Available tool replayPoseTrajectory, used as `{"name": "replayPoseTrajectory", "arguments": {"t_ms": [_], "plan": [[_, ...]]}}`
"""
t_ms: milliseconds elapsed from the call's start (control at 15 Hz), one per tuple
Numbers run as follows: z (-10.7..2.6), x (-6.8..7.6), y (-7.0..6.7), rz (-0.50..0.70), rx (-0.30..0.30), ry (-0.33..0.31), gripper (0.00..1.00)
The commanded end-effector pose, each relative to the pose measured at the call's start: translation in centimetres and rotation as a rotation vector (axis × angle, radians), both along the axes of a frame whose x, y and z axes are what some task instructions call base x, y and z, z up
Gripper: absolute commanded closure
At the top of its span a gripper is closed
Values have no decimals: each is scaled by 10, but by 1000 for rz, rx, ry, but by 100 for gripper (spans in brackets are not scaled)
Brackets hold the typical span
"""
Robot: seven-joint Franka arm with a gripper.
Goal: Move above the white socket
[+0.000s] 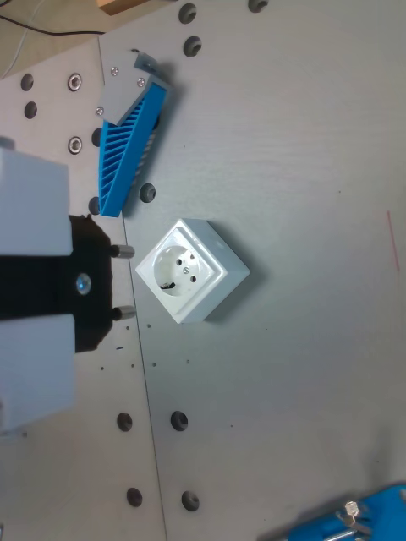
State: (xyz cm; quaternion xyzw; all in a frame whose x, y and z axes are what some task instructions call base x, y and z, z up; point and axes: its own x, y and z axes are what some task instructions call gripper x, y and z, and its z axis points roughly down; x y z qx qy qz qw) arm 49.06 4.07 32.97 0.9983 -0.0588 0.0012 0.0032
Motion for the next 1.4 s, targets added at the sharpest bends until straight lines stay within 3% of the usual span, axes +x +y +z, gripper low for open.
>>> {"name": "replayPoseTrajectory", "arguments": {"t_ms": [67, 733, 1400], "plan": [[0, 0, 0, 0, 0, 0, 100], [-4, -2, 0, 44, 1, -2, 100], [-26, -13, 1, 170, 3, -53, 100]]}}
